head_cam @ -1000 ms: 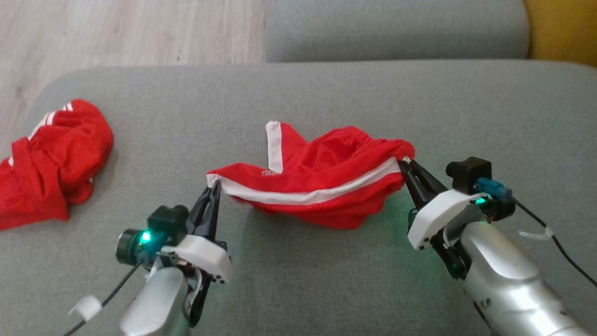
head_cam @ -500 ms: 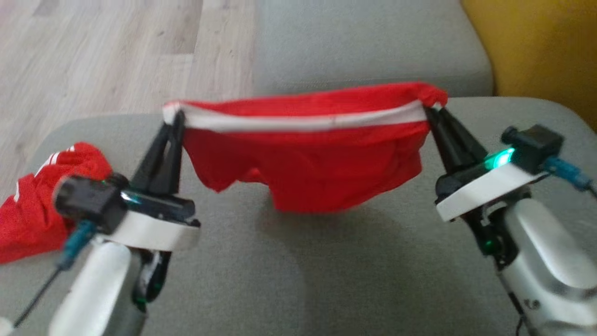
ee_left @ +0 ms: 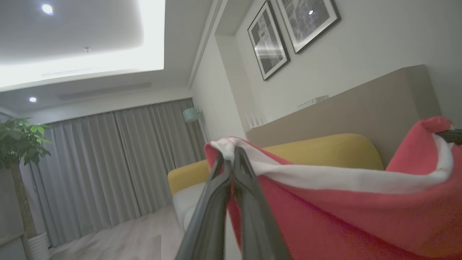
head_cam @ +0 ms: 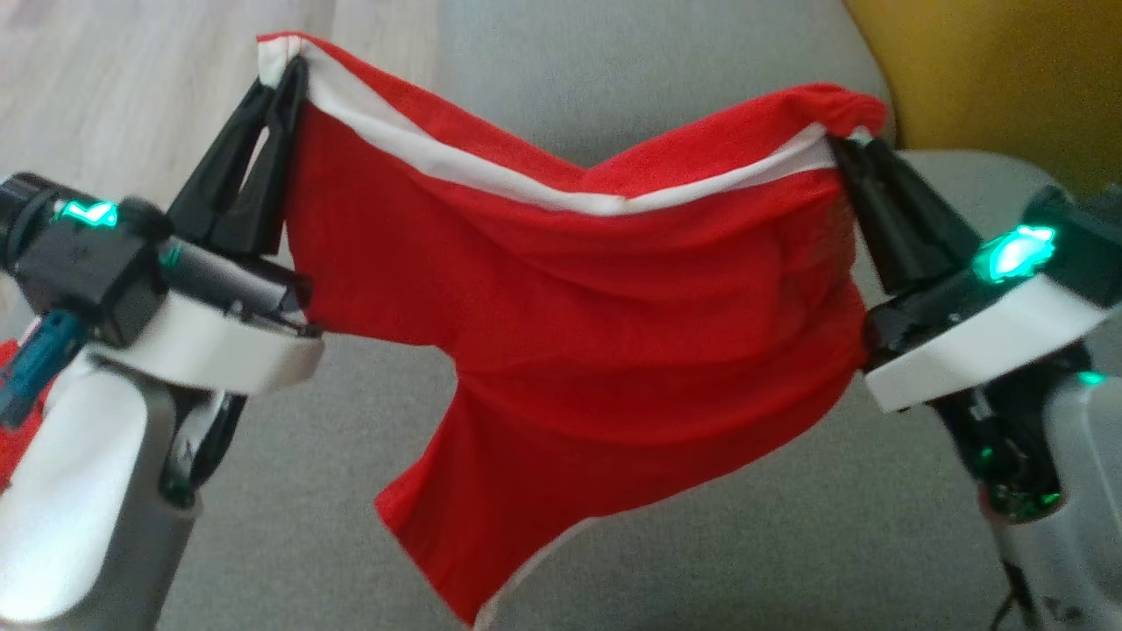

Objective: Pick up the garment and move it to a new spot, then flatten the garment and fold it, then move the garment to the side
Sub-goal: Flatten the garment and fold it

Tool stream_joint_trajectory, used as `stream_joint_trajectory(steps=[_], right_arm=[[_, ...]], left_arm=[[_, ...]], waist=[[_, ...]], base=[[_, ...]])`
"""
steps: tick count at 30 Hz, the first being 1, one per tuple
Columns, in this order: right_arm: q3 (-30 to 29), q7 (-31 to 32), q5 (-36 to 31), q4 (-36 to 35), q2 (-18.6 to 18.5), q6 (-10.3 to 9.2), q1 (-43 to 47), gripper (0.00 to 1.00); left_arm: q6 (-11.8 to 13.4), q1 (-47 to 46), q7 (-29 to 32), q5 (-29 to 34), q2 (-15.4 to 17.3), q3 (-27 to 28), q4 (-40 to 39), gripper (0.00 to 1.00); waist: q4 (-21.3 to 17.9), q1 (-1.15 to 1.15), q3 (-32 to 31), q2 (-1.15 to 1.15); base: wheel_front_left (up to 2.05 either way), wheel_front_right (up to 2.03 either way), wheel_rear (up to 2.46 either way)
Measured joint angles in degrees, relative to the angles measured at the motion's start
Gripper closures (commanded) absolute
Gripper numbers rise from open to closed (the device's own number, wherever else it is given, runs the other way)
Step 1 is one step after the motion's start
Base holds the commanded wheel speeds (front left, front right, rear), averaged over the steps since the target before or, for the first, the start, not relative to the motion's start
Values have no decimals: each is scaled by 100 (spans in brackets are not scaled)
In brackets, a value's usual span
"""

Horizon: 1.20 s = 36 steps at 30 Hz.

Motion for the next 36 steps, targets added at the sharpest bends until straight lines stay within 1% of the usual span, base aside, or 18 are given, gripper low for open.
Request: stream_joint_trajectory(steps=[2,5,8,11,15,17,21,23,24,26,31,33,34,36], right_arm=[[35,131,15,71,123,0,-16,100],[154,230,16,483,285,0,-209,100],[289,199,5,1114,403,0,-961,100],[321,-143,-88,1895,586,0,-2149,100],[140,-838,-503,2925,827,0,-3528,100],[32,-1098,-548,3409,944,0,-3947,100],[-14,-1535,-719,4192,1003,0,-4463,100],[22,-1752,-888,4581,1009,0,-4631,100],[22,-1752,-888,4581,1009,0,-4631,100],[96,-1936,-944,4949,1034,0,-4653,100],[441,-2369,-1014,5689,1094,0,-4377,100],[564,-2484,-984,5813,1094,0,-4202,100],[683,-2554,-913,5833,1095,0,-4010,100],[773,-2610,-724,5761,1095,0,-3818,100]], left_arm=[[-64,-143,24,-18,-3,-12,211,100],[-166,-423,15,-69,-3,-27,636,100],[-271,-1010,-63,-64,-1,-24,1154,100],[-369,-1867,-344,27,-1,2,1727,100],[-402,-2994,-870,203,-81,24,2348,100],[-416,-3415,-1115,257,-215,23,2602,100],[-413,-3900,-1488,294,-611,-43,2949,100],[-413,-3929,-1616,300,-748,-131,3142,100],[-413,-3929,-1616,300,-748,-131,3142,100],[-414,-3847,-1700,298,-856,-186,3383,100],[-413,-3239,-1864,250,-984,-279,3687,100],[-414,-2937,-1909,218,-1002,-277,3680,100],[-412,-2621,-1929,216,-1003,-267,3576,100],[-364,-2271,-1945,221,-1026,-177,3239,100]], waist=[[-10,0,149,0],[-31,0,434,0],[-54,2,831,0],[-84,3,1261,0],[-118,4,1807,0],[-120,3,2042,0],[-75,2,2446,0],[-34,2,2635,0],[-34,2,2635,0],[12,2,2801,-1],[110,2,3128,-1],[131,2,3193,-1],[134,2,3188,-1],[138,0,3137,0]], base=[[0,0,0],[0,0,0],[0,0,0],[0,0,0],[0,0,0],[0,0,0],[0,0,0],[0,0,0],[0,0,0],[0,0,0],[0,0,0],[0,0,0],[0,0,0],[0,0,0]])
